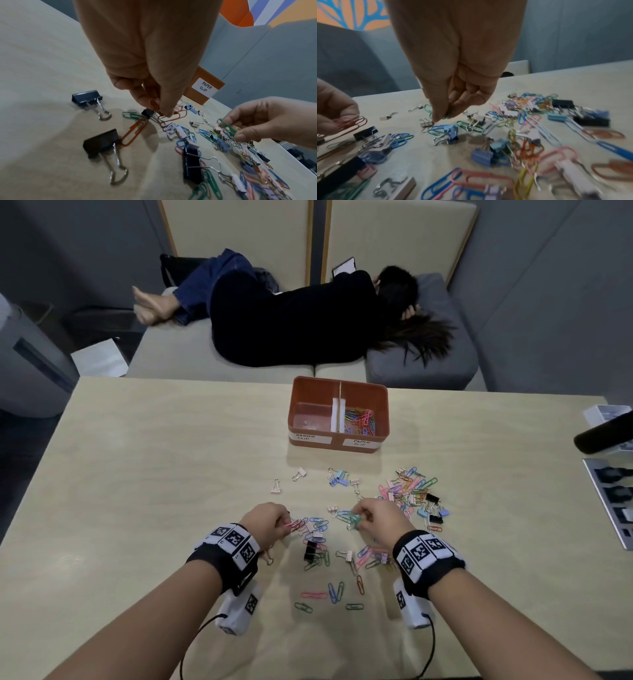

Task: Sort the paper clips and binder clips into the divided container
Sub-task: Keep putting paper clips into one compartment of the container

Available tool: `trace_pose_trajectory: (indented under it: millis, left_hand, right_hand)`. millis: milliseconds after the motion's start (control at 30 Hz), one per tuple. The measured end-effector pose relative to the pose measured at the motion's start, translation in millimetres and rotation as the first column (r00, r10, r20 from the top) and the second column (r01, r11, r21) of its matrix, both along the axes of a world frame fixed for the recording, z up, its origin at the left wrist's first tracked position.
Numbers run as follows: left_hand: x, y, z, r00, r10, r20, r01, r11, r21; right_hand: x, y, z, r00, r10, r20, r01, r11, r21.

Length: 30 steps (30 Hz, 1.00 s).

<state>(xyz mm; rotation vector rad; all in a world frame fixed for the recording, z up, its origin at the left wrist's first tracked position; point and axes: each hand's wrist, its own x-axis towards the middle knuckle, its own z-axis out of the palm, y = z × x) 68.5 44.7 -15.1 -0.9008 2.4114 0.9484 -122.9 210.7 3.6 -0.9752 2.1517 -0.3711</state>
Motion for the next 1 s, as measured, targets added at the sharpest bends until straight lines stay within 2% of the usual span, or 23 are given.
trace_pose_trajectory:
  millis: [67, 267, 500, 633, 833, 1000]
  left_hand:
    - [-2.0, -1.3, 0.4, 1.0, 0.015, -0.002, -0.015, 1.0, 0.013]
    - [-9.0, -5.6, 4.1, 0.999, 0.039, -0.017, -0.038, 0.999, 0.022]
    - [-17.6, -13.1, 3.4, 0.993, 0.101, -0.062, -0.099, 0.994, 0.042]
    - [-20.1, -13.8, 2.5, 0.992, 0.112, -0.066, -0.109, 0.993, 0.046]
    - [-18.3, -13.0, 8.5, 0.99, 0.134, -0.054, -0.131, 0.99, 0.053]
    - [-10.0, -8.9, 15.8, 0.984, 0.162, -0.079, -0.157, 0.985, 0.064]
  right_hand:
    - [0.8, -9.1, 2.4, 0.996, 0.085, -0.004, -0.085, 0.996, 0.031]
    - [-4.1, -25.0, -5.9, 0.998, 0.068, 0.017, -0.069, 0.996, 0.062]
    - [-0.9, -46.9, -24.4, 0.981, 0.187, -0.056, -0.165, 0.946, 0.278]
    - [-1.0, -51.3, -29.6, 0.959, 0.265, -0.101, -0.216, 0.914, 0.344]
    - [4.8, -49.9, -32.1, 0.946, 0.299, -0.123, -0.241, 0.906, 0.349]
    - [11.7, -41.4, -28.7, 0.93, 0.312, -0.192, -0.249, 0.923, 0.293]
